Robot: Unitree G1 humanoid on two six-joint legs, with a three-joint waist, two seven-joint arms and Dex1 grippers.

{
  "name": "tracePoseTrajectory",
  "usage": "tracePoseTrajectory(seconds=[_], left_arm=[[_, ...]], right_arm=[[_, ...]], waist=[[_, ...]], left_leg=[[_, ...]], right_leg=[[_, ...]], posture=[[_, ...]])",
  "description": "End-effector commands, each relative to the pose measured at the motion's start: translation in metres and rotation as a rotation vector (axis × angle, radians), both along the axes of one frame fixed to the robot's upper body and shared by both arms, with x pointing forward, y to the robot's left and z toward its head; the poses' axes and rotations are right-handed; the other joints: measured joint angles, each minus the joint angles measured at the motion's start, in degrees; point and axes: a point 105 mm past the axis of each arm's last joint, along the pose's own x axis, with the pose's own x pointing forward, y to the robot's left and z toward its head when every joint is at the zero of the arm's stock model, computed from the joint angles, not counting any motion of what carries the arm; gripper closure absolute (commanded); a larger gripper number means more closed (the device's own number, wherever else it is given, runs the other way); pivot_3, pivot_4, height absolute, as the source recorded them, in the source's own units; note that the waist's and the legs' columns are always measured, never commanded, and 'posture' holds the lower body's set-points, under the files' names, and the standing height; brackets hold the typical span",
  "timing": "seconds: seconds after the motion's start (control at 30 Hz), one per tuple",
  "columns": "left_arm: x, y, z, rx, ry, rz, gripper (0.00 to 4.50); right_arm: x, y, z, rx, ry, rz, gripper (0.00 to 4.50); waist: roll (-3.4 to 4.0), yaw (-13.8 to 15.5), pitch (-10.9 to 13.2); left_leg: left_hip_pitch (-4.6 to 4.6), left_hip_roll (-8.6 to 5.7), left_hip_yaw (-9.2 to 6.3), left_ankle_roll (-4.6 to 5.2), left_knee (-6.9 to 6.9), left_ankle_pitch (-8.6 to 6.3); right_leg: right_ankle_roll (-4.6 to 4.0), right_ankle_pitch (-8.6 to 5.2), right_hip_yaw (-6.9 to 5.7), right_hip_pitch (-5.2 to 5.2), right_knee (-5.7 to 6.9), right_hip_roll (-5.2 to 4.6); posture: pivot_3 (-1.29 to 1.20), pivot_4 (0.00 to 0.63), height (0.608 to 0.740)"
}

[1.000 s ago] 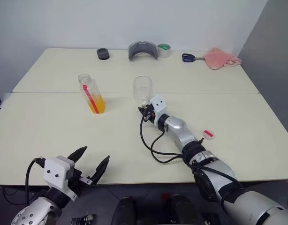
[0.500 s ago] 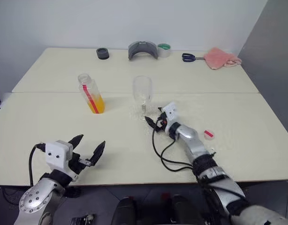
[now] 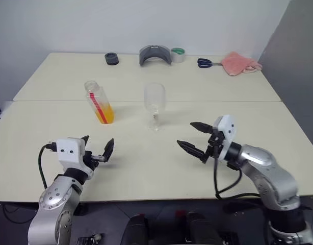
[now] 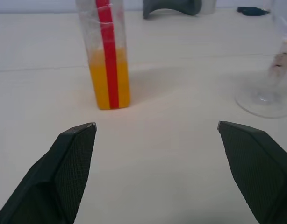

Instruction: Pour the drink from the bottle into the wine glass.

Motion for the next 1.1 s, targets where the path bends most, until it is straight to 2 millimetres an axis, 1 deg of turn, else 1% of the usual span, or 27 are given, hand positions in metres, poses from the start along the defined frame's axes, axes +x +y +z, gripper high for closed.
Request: tracePoseTrajectory(seconds=[0.03,0.13,0.3,0.43,0.53,0.8,1.1], left_arm=[[0.01,0.011,0.018,0.043,-0.049,0.053,0.0],[0.018,0.01,0.024,0.048,-0.063,0.058,0.0],[0.027,0.01,0.034,0.06,-0.093,0.055,0.0],[0.032,0.015,0.039,0.07,-0.098,0.061,0.0],[0.037,0.014,0.042,0.072,-0.107,0.06,0.0],[0.049,0.011,0.049,0.056,-0.13,0.075,0.0],[0.057,0.013,0.047,0.044,-0.131,0.08,0.0]], right_arm=[[-0.023,0.003,0.03,0.053,-0.014,0.099,0.01],[-0.031,0.006,0.041,0.073,-0.004,0.125,0.01],[-0.026,0.007,0.053,0.11,-0.012,0.098,0.01],[-0.03,0.007,0.057,0.082,-0.038,0.115,0.01],[-0.03,0.008,0.062,0.087,-0.049,0.12,0.01],[-0.029,0.004,0.065,0.063,-0.075,0.114,0.01],[-0.027,0.001,0.065,0.052,-0.085,0.095,0.01]], waist=[[-0.03,-0.08,-0.01],[-0.03,-0.1,-0.01],[-0.04,0.02,-0.02],[-0.05,0.05,-0.02],[-0.05,0.06,-0.02],[-0.05,0.08,-0.02],[-0.05,0.09,-0.02]], left_leg=[[0.01,0.02,-0.02,0.0,0.0,0.0],[0.01,0.03,-0.01,0.0,-0.01,0.0],[0.0,0.02,-0.01,0.0,0.0,0.0],[-0.02,0.0,-0.01,0.0,0.0,0.0],[-0.02,0.0,-0.01,0.0,0.0,0.0],[-0.04,0.0,-0.01,0.0,0.01,0.0],[-0.05,0.0,-0.01,0.0,0.01,0.0]], right_leg=[[0.0,0.0,-0.01,0.01,-0.01,0.03],[0.0,0.0,0.02,0.01,-0.02,0.05],[0.0,0.01,0.0,0.02,-0.02,0.04],[0.0,0.01,0.01,0.01,-0.04,0.03],[0.0,0.01,0.01,0.01,-0.03,0.03],[0.0,0.01,0.0,0.01,-0.03,0.02],[0.0,0.01,0.0,0.01,-0.03,0.02]], posture=[[0.0,0.15,0.74],[0.0,0.15,0.74],[0.0,0.15,0.74],[0.0,0.15,0.74],[0.0,0.15,0.74],[0.0,0.15,0.74],[0.0,0.15,0.74]])
